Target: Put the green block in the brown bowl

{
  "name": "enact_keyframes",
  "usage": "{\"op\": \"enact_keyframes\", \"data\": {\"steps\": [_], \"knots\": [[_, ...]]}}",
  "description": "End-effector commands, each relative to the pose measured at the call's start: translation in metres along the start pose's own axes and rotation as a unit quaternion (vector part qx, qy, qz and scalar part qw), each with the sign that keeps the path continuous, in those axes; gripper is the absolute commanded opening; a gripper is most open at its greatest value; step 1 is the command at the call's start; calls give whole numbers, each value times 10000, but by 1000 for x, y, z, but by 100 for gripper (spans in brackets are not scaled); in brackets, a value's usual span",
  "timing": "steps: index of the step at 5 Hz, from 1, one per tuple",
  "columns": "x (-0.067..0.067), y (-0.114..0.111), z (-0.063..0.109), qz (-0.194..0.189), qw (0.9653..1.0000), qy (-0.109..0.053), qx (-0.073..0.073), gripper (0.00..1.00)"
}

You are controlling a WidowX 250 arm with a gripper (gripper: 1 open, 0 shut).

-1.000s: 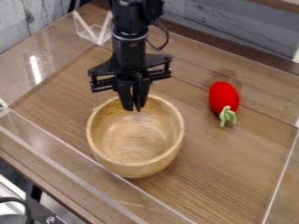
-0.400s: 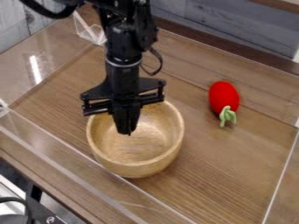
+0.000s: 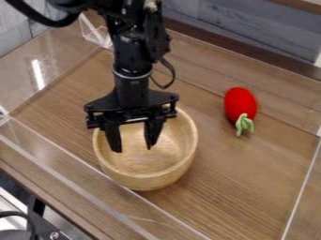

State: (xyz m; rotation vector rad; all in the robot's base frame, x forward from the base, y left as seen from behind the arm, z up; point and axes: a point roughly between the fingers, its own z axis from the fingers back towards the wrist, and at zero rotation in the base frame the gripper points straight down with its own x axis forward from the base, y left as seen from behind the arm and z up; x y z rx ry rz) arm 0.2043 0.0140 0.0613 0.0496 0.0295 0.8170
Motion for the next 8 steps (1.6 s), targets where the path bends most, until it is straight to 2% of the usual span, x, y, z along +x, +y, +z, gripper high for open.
{"op": "enact_keyframes", "data": {"steps": [1,2,4,5,6,8], "knots": [[1,1,6,74,9999,-115,-99,100],[1,2,6,170,9998,-72,-107,100],[15,-6,9,486,9987,19,-120,100],[22,-7,15,504,9986,66,-116,100],[28,-6,16,579,9982,102,-105,0],[8,-1,-5,695,9975,138,-8,0]]}}
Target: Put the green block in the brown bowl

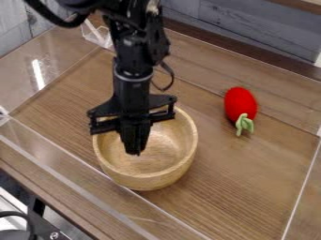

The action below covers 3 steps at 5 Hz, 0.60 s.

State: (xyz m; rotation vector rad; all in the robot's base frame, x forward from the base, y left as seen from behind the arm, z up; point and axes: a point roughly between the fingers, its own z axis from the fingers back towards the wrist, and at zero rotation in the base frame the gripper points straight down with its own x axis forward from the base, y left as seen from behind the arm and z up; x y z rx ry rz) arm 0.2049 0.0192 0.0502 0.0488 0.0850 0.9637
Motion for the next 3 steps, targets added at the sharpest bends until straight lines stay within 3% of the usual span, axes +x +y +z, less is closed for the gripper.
{"op": "enact_keyframes", "data": {"steps": [1,2,3], "knots": [[5,-4,6,66,9999,-91,-72,100],[0,-6,2,-290,9995,-125,-95,100],[1,-4,19,-266,9995,-133,-142,100]]}}
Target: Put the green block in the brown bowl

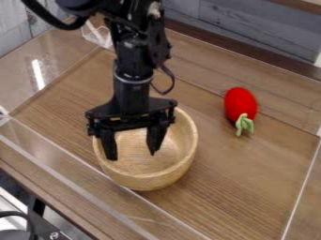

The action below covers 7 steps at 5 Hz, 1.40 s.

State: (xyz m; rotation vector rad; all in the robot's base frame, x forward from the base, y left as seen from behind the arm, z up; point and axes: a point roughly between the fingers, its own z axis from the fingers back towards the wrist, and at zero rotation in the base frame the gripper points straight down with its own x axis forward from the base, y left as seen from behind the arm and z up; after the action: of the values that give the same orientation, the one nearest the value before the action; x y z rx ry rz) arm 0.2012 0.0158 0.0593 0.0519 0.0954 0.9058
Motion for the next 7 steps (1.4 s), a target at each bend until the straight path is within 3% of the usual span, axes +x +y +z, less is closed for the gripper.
{"op": "enact_keyframes", "data": {"steps": [1,2,3,4,5,7], "knots": [[7,-7,30,-31,9995,-176,-250,100],[10,-22,41,-480,9981,-214,-332,100],[12,-31,44,-684,9968,-212,-364,100],[6,-45,38,-579,9973,-208,-392,0],[-2,-60,32,-571,9973,-208,-412,100],[3,-58,39,-57,9988,-207,-446,100]]}}
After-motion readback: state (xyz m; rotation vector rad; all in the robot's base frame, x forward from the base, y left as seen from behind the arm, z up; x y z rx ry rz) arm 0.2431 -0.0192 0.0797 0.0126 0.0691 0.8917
